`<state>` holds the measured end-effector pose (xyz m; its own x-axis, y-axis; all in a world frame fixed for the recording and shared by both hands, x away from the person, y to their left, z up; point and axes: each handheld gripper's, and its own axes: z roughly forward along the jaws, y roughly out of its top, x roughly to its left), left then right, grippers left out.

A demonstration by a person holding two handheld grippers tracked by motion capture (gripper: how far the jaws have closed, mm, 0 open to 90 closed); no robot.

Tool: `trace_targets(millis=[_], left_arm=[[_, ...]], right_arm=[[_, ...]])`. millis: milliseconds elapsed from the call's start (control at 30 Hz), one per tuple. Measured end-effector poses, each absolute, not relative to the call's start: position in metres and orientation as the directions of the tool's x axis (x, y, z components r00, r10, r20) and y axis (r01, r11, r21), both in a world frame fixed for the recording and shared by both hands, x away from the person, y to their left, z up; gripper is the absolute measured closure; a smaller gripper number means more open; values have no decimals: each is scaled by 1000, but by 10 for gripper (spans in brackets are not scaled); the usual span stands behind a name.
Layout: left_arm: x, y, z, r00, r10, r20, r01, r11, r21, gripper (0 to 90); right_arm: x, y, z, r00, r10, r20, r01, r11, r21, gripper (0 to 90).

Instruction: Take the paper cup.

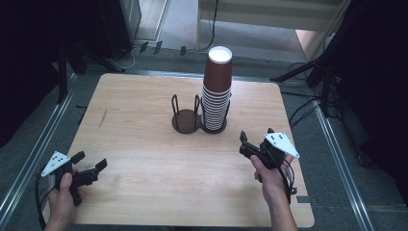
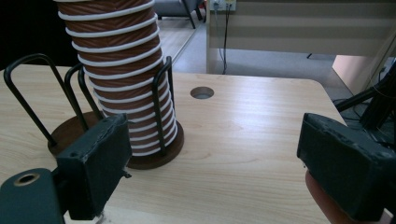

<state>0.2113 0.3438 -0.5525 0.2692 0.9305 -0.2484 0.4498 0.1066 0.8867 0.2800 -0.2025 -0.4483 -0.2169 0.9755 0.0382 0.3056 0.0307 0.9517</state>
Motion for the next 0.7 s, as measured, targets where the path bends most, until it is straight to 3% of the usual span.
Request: trace_targets(millis=[700], left_arm=[[211, 344, -552, 272, 929, -251, 451, 107, 886, 15]], right_arm=[[298, -172, -434, -265, 963, 51, 293, 30, 956, 99]])
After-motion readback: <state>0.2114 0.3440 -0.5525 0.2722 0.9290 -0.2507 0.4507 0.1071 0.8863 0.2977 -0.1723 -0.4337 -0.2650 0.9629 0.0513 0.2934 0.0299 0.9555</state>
